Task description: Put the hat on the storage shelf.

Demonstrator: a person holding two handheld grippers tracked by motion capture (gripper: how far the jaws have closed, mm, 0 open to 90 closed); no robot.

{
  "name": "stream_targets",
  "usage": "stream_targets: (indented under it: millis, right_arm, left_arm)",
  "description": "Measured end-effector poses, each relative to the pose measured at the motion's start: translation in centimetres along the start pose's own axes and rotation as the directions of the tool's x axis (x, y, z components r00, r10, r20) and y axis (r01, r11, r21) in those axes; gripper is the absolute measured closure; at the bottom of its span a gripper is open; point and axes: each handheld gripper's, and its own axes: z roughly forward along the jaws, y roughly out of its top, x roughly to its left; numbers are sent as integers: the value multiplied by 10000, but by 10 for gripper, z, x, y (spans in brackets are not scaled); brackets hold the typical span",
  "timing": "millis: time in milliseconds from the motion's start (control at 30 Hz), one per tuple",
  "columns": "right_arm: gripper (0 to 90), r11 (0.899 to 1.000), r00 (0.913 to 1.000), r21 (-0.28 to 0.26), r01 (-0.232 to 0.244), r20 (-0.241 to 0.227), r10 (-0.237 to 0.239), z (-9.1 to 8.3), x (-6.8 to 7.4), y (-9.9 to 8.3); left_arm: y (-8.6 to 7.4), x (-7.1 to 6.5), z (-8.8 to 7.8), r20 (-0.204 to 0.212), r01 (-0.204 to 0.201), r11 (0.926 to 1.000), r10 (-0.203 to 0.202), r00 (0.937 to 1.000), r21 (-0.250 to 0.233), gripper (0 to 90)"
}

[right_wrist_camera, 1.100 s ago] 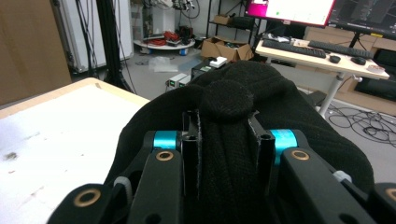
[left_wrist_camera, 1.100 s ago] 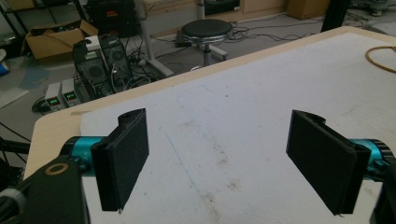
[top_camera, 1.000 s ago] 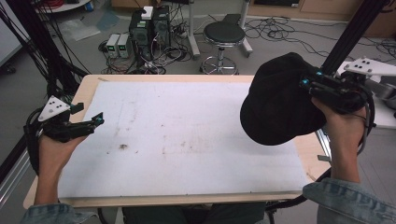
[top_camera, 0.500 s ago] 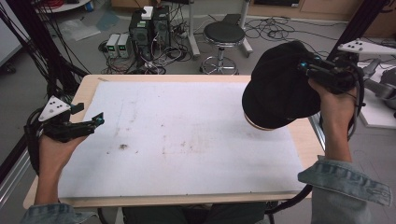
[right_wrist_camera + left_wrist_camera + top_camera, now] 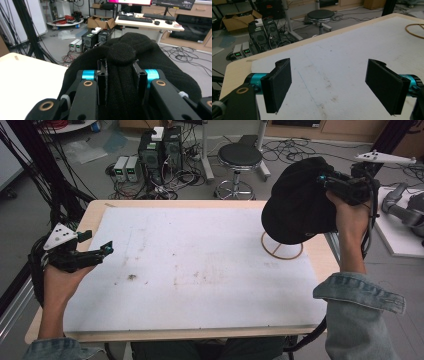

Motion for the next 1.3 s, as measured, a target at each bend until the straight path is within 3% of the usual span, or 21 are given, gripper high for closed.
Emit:
stream_targets:
  millis: [267, 633, 1067, 1300]
  right_arm:
    - [727, 9988, 9990, 372, -307, 346, 294, 17, -15, -5]
    - [721, 9955, 9979, 759, -563, 349, 537, 33, -20, -12]
    - [685, 9782, 9886, 1452, -1485, 456, 1433, 53, -27, -21]
    - [655, 9758, 9881, 1561, -1534, 352, 1497, 57, -26, -23]
  left_arm:
    - [0, -1, 1, 14, -23, 10000, 23, 10000, 31, 214]
    - [0, -1, 1, 8, -63, 10000, 63, 10000, 58, 214]
    - [0, -2, 1, 25, -90, 9999, 90, 10000, 57, 215]
    - [1, -2, 0, 30, -95, 9999, 95, 10000, 31, 215]
